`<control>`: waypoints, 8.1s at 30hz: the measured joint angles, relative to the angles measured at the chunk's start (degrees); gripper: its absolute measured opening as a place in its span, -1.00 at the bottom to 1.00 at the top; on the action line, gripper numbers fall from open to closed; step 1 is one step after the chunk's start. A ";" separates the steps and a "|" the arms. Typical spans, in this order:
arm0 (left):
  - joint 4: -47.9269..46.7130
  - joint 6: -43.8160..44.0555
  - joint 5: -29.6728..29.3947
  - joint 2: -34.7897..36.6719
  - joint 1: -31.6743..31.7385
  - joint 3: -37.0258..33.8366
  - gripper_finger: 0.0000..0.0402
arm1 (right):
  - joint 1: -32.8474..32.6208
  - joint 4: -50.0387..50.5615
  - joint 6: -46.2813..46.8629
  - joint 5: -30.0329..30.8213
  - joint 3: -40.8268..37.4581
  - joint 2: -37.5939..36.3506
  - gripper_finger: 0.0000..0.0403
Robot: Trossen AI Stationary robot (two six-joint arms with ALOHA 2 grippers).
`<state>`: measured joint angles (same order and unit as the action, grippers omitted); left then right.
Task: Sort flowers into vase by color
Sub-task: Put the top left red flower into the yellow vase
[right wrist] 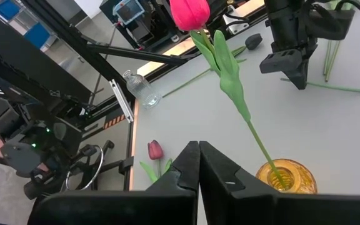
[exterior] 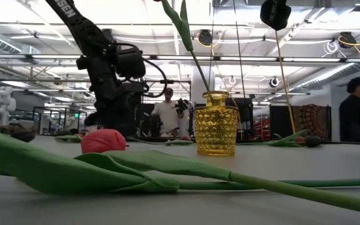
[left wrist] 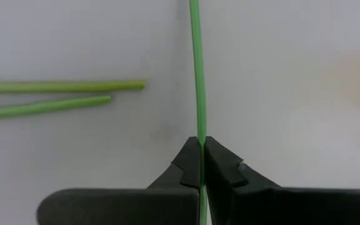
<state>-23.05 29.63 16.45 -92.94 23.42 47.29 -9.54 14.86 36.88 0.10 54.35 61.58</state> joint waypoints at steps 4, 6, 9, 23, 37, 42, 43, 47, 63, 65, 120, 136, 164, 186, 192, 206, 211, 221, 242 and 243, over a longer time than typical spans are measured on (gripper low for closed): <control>0.01 -0.20 -0.65 2.57 0.00 0.00 -0.98 | 0.00 0.04 -0.01 0.02 0.00 0.00 -1.00; 0.00 -0.23 -1.23 4.03 0.00 0.00 -0.98 | 0.09 0.06 -0.01 0.07 0.00 0.00 -1.00; -0.26 -0.48 -2.49 6.70 0.00 0.00 -0.98 | 0.21 0.06 -0.02 1.68 0.00 0.00 -1.00; -0.68 -0.21 -6.43 20.63 0.17 0.00 -0.98 | 3.13 -0.61 -0.03 3.34 0.00 -0.02 -1.00; -5.81 -2.87 -7.00 31.85 0.16 4.75 -0.99 | 10.06 -7.44 -0.01 2.93 0.01 0.24 -1.00; -9.61 -6.28 -7.00 31.84 0.07 10.71 -0.99 | 12.89 -7.42 -0.15 2.79 1.34 0.62 -1.00; -9.85 -6.48 -7.00 31.84 0.07 11.60 -0.99 | 13.49 -7.49 -0.42 2.77 1.78 0.71 -1.00; -11.02 -7.20 -6.83 31.84 0.07 14.19 -0.99 | 15.85 -7.56 -2.31 2.79 4.31 1.39 -1.00; -12.02 -7.50 -7.20 31.79 -6.53 15.28 -0.99 | 23.34 -6.91 -7.74 -0.38 21.95 15.75 -0.60; -11.98 -7.52 -7.59 31.79 -6.96 15.28 -0.99 | 23.97 -6.89 -7.64 -0.39 23.70 17.37 -0.52; -12.02 -15.47 -3.52 31.79 -9.64 18.73 -0.99 | 26.80 -16.79 3.00 1.33 29.46 25.31 -0.29; -12.20 -15.13 -5.01 31.78 -9.64 18.72 -0.99 | 26.71 -16.75 0.31 -0.51 29.46 25.29 -0.98; -17.54 -14.44 -11.57 31.79 -9.57 18.73 -0.58 | 26.73 -16.92 -1.55 -0.43 29.42 25.27 -1.00; -36.81 -7.42 -24.02 31.78 -9.53 18.73 -0.47 | 29.03 -5.78 -12.24 1.88 29.40 17.31 -1.00; -37.05 -7.24 -24.02 31.78 -9.53 18.73 -0.47 | 28.98 3.01 -13.81 3.04 29.40 13.46 -1.00; -37.00 -5.92 -24.05 31.78 -9.53 18.73 -0.47 | 23.86 16.84 -13.49 3.14 29.40 11.39 -1.00; -36.99 -5.92 -24.05 31.79 -9.53 18.73 -0.47 | 21.47 19.08 -12.24 3.31 29.40 11.40 -1.00; -36.98 -5.88 -24.05 31.79 -9.53 18.73 -0.47 | 17.01 23.98 -10.04 5.93 29.40 11.59 -1.00; -35.80 -4.44 -23.98 31.78 -9.57 18.73 -0.47 | 10.01 19.74 -9.12 10.71 29.46 19.21 -1.00; -35.80 -4.44 -23.96 31.79 -9.57 18.73 -0.47 | 9.91 19.52 -9.13 10.72 29.46 19.60 -1.00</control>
<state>-58.85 25.19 -7.51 -61.14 13.85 66.02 0.37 34.38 27.74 10.82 83.81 81.18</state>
